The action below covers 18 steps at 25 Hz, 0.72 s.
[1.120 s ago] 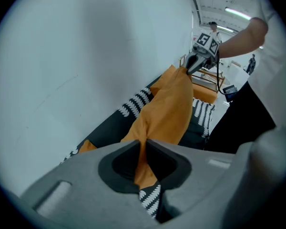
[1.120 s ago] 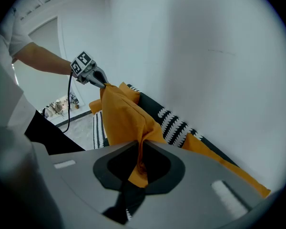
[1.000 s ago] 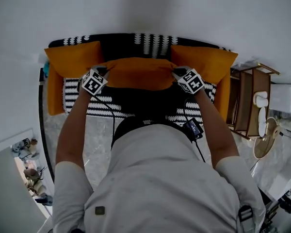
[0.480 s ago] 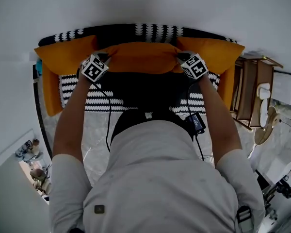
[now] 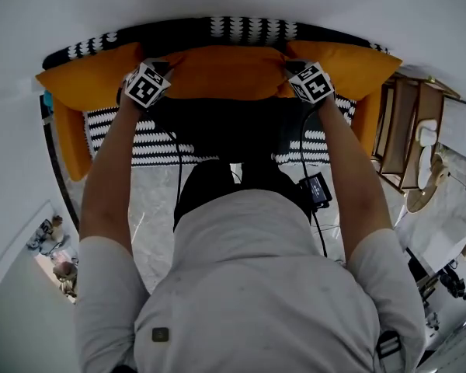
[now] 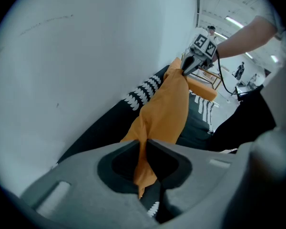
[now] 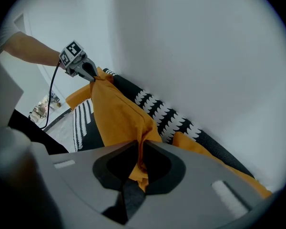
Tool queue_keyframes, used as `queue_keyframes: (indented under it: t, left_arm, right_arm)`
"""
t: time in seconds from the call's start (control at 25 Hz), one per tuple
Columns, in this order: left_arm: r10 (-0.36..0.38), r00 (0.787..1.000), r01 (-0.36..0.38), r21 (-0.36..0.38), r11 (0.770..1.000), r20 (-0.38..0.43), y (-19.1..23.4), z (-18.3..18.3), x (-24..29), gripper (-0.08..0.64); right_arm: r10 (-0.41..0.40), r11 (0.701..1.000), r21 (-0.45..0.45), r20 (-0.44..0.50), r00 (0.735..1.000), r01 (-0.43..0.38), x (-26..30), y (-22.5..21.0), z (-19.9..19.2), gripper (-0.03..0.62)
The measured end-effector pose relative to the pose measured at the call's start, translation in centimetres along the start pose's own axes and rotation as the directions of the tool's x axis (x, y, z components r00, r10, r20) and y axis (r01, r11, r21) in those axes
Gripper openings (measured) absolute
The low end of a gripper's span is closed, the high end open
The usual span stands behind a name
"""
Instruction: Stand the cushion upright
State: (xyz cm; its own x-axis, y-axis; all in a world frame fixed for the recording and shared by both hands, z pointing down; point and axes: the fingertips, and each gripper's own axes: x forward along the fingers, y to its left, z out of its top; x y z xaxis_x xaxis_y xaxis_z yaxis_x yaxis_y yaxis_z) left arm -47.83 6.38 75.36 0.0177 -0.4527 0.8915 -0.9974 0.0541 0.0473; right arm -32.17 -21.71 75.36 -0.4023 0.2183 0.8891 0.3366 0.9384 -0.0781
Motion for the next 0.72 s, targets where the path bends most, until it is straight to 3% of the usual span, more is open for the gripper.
queue_keyframes:
  t: [0.24,0.52,0.72]
  left_arm:
    - [0.019,1.0,-0.018,-0.057,0.998,0.011,1.6,0.1,2.2,0.055]
    - [0.033,0.999,-0.029,-0.119,0.992,0.033,3.6,0.4,4.5,0.055]
    - [0.033,0.999,-0.03,-0.133,0.991,0.025,4.4,0.6,5.1,0.058]
  right_arm:
    - [-0.032,0.999,0.034,-0.013,0.999,0.033,2.0,-1.4,-0.2,0.051]
    - [-0.066,0.998,0.013,-0.063,0.996,0.067,4.3,-2.8,0.1,0.052]
    - [-0.091,0.995,0.026,-0.092,0.992,0.093,5.2,-3.3,0.5,0.054]
